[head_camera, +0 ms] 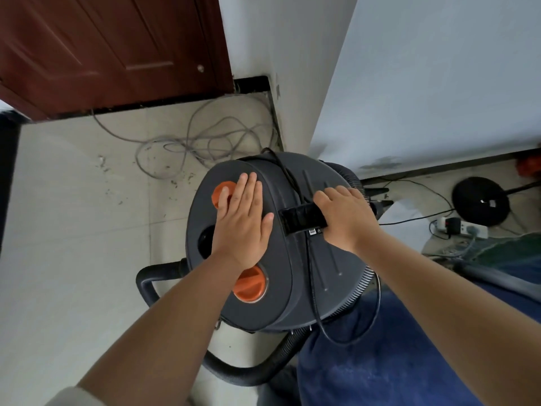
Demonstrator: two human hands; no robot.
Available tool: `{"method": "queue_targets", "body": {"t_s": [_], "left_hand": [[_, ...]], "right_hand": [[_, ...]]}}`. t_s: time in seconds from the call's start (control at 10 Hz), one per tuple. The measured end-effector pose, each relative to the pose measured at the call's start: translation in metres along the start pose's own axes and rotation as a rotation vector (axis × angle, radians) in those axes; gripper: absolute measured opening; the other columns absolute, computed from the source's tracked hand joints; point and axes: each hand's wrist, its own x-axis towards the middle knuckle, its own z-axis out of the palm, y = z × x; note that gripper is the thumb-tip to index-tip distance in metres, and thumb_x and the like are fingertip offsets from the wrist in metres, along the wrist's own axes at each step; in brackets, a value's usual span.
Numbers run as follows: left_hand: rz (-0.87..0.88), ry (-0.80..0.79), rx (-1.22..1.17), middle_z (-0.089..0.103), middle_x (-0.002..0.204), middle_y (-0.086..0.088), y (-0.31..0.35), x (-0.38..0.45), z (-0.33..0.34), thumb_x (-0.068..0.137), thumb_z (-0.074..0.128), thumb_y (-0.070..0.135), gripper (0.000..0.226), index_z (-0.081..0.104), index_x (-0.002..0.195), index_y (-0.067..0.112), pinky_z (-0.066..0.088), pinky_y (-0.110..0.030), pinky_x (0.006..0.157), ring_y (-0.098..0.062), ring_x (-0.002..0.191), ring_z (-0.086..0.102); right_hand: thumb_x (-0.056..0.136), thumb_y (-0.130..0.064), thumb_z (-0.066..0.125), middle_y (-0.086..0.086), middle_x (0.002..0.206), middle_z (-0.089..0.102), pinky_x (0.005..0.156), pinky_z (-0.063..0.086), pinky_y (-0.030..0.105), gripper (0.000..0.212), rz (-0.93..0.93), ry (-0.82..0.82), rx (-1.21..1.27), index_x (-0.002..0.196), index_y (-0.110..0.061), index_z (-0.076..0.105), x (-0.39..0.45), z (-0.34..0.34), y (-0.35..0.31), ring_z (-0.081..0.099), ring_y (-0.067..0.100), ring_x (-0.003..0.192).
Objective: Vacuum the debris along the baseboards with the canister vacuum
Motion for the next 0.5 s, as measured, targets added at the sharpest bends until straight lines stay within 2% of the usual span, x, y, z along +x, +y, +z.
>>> {"method": "queue_targets", "body": {"t_s": [0.1,0.2,0.3,0.4,0.5], "left_hand": [[0.006,-0.002,-0.001,-0.026,0.142,0.001,0.0,-0.001,0.0,0.076,-0.017,0.046,0.069,-0.017,0.134,0.01,-0.029,-0.029,0.105,-0.011,0.131,-0.029],[-0.007,-0.022,0.01,-0.029,0.141,0.001,0.002,0.0,-0.002,0.075,-0.019,0.046,0.068,-0.019,0.134,0.011,-0.032,-0.028,0.103,-0.009,0.13,-0.03],[-0.028,-0.048,0.049,-0.035,0.138,0.002,0.003,0.0,-0.003,0.071,-0.024,0.045,0.069,-0.024,0.132,0.012,-0.034,-0.028,0.101,-0.008,0.127,-0.035],[-0.029,-0.056,0.072,-0.037,0.137,0.002,0.002,-0.001,-0.004,0.07,-0.025,0.044,0.069,-0.027,0.131,0.013,-0.031,-0.03,0.102,-0.008,0.126,-0.036],[-0.02,-0.051,0.075,-0.037,0.136,0.002,0.002,0.002,-0.003,0.071,-0.024,0.044,0.068,-0.026,0.132,0.013,-0.033,-0.028,0.1,-0.008,0.126,-0.035]], "right_hand": [[0.081,-0.015,0.056,0.003,0.127,0.045,0.105,0.021,0.03,0.058,-0.036,-0.01,0.018,0.135,-0.014,0.035,-0.005,0.003,0.008,0.036,0.024,0.123],[0.083,-0.011,0.055,0.007,0.144,0.035,0.114,0.011,0.032,0.07,-0.081,-0.001,0.075,0.146,-0.01,0.025,-0.013,0.005,0.018,0.023,0.027,0.138],[0.074,-0.003,0.057,0.021,0.139,0.044,0.112,0.025,0.052,0.066,-0.13,0.075,0.17,0.137,0.001,0.041,-0.016,0.014,0.025,0.033,0.043,0.134],[0.079,-0.006,0.053,0.019,0.144,0.039,0.114,0.02,0.043,0.062,-0.119,0.207,0.347,0.138,0.0,0.04,-0.018,0.001,0.024,0.026,0.036,0.139],[0.083,-0.03,0.045,-0.002,0.145,0.035,0.11,0.01,0.014,0.06,-0.062,0.377,0.689,0.14,-0.012,0.039,-0.026,-0.04,0.019,0.02,0.01,0.136]]}}
